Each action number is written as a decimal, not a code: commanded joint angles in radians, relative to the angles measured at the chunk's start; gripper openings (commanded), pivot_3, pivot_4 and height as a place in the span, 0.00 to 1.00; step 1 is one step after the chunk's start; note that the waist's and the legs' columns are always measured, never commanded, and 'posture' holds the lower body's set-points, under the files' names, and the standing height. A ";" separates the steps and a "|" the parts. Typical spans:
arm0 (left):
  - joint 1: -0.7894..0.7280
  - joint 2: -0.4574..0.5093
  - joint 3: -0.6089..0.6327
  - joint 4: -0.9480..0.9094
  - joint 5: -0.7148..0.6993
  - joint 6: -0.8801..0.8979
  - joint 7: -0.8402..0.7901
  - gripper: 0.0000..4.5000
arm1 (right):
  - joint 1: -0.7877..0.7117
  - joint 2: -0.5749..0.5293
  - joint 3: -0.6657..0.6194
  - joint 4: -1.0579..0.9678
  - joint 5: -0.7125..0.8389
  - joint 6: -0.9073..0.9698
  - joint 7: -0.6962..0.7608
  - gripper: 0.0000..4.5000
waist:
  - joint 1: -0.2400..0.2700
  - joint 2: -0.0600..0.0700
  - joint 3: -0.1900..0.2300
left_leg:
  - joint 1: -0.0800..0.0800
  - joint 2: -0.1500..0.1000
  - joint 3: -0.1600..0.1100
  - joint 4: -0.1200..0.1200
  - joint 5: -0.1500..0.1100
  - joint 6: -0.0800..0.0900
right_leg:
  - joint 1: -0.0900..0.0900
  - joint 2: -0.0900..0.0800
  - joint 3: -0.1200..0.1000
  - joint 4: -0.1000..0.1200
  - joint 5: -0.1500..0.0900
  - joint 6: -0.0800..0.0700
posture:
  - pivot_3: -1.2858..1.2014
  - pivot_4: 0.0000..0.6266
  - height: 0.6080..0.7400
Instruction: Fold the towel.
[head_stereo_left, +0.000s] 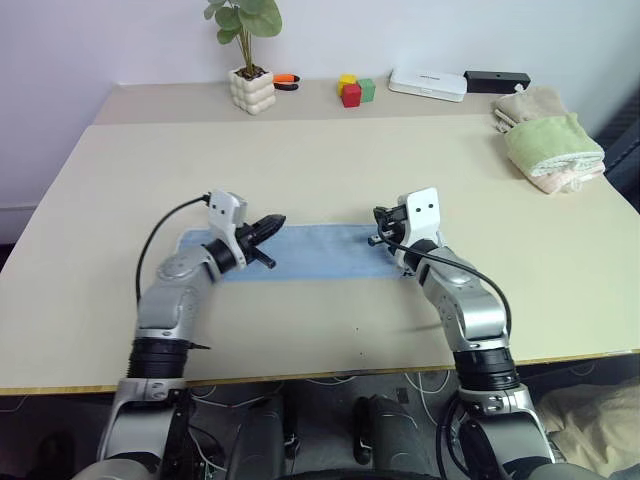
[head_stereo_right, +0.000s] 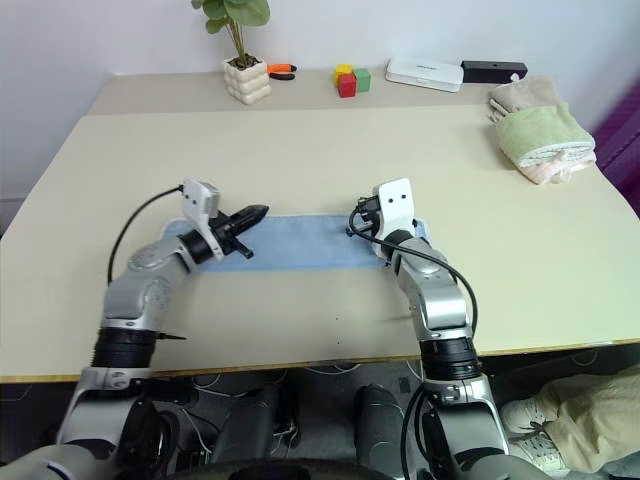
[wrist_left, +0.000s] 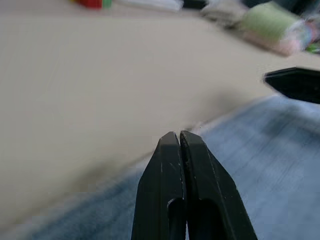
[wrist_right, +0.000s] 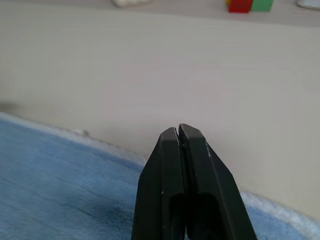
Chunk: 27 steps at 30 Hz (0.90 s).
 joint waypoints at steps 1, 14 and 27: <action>0.018 0.027 0.030 0.022 0.031 -0.042 0.050 0.01 | 0.041 -0.044 -0.008 0.042 -0.055 -0.111 -0.018 0.00 | 0.000 0.000 0.000 | 0.000 0.000 0.000 -0.001 0.000 0.000 | 0.000 0.000 0.000 -0.001 0.000 0.000 | 0.52 0.24 1.00; 0.069 0.210 0.143 0.100 -0.037 -0.054 -0.056 0.00 | 0.088 -0.185 -0.082 0.127 -0.047 -0.283 0.043 0.18 | -0.003 -0.001 -0.002 | 0.002 0.001 0.000 -0.002 -0.002 0.002 | 0.001 0.000 0.000 -0.001 0.000 0.000 | 0.52 0.24 1.00; 0.045 0.303 0.108 0.016 -0.082 -0.130 -0.307 0.97 | 0.156 -0.179 -0.387 -0.364 0.484 0.265 0.029 1.00 | 0.005 -0.001 -0.002 | 0.000 0.002 -0.001 -0.002 -0.004 0.005 | 0.000 -0.001 0.000 -0.002 0.000 -0.001 | 0.52 0.24 1.00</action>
